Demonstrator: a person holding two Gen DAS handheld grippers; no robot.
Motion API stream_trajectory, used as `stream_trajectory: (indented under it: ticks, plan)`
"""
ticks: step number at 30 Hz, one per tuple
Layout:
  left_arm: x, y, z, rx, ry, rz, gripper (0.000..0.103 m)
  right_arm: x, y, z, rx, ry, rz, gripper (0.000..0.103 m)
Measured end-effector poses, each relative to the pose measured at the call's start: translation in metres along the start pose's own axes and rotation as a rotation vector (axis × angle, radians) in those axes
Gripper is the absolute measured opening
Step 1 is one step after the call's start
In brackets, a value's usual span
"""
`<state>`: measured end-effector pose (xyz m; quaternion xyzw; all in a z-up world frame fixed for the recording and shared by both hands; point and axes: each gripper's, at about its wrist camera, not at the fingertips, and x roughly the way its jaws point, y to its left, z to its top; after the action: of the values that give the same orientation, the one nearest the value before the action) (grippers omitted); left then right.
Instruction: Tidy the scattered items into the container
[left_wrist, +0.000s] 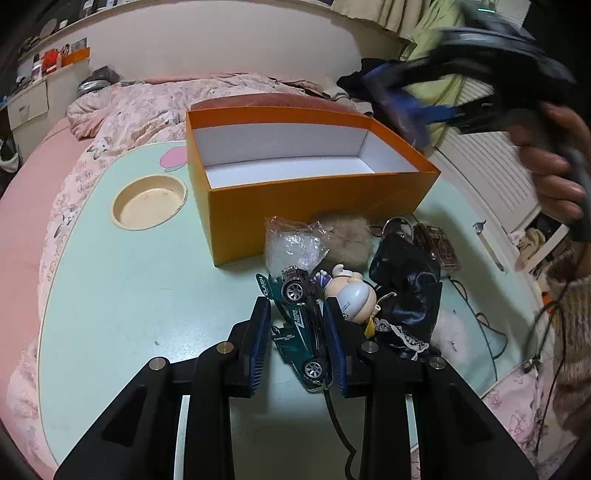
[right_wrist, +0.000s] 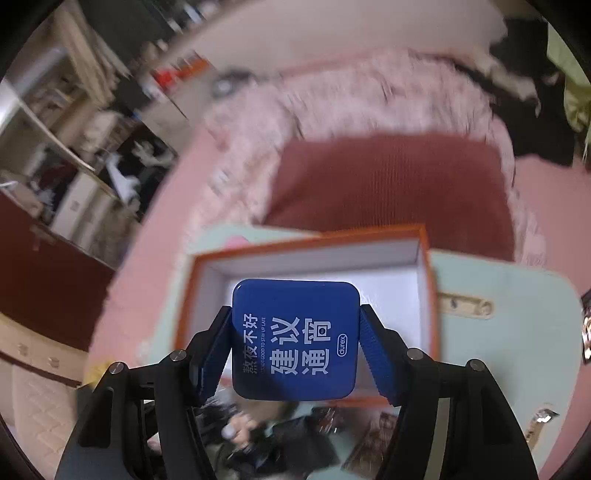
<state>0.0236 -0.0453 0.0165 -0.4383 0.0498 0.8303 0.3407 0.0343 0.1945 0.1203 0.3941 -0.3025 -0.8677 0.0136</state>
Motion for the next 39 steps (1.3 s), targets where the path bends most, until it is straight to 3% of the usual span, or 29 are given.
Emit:
stream_trajectory:
  ticks: [3,6,8,11,15,22,27,29,31,34,36,39]
  plan:
    - [-0.005,0.007,0.002,-0.030,-0.010,-0.037,0.031,-0.024,0.004,-0.023,-0.046,0.007,-0.020,0.066]
    - [-0.014,0.020,0.007,-0.078,-0.046,-0.053,0.031,-0.013,0.001,-0.057,-0.043,0.101,-0.046,0.066]
    - [-0.018,0.027,0.014,-0.056,-0.042,-0.058,0.031,0.000,0.002,-0.090,-0.023,0.173,-0.032,0.066]
    - [-0.016,0.034,0.025,-0.067,-0.047,-0.038,0.031,0.019,0.003,-0.122,-0.013,0.236,-0.080,0.066]
    - [0.002,0.041,0.038,-0.058,-0.007,0.019,0.031,0.034,-0.001,-0.142,0.004,0.241,-0.162,0.066]
    - [0.023,0.056,0.055,-0.078,-0.005,0.090,0.032,0.034,-0.002,-0.138,-0.008,0.165,-0.241,0.068]
    - [0.008,0.062,0.055,-0.104,-0.030,0.032,0.032,0.008,-0.011,-0.128,0.016,0.110,-0.194,0.070]
    - [0.000,0.061,0.057,-0.098,-0.058,0.025,0.032,-0.006,-0.019,-0.114,0.055,0.048,-0.177,0.071]
    - [-0.004,0.061,0.067,-0.121,-0.087,0.034,0.033,-0.014,-0.032,-0.090,0.122,-0.021,-0.218,0.071]
    - [-0.001,0.067,0.091,-0.181,-0.110,0.069,0.049,-0.014,-0.040,-0.057,0.165,-0.093,-0.257,0.071]
    - [0.004,0.069,0.105,-0.184,-0.119,0.103,0.054,-0.002,-0.039,-0.036,0.154,-0.101,-0.276,0.071]
    - [0.020,0.069,0.124,-0.159,-0.061,0.104,0.056,0.029,-0.039,-0.016,0.117,-0.035,-0.339,0.071]
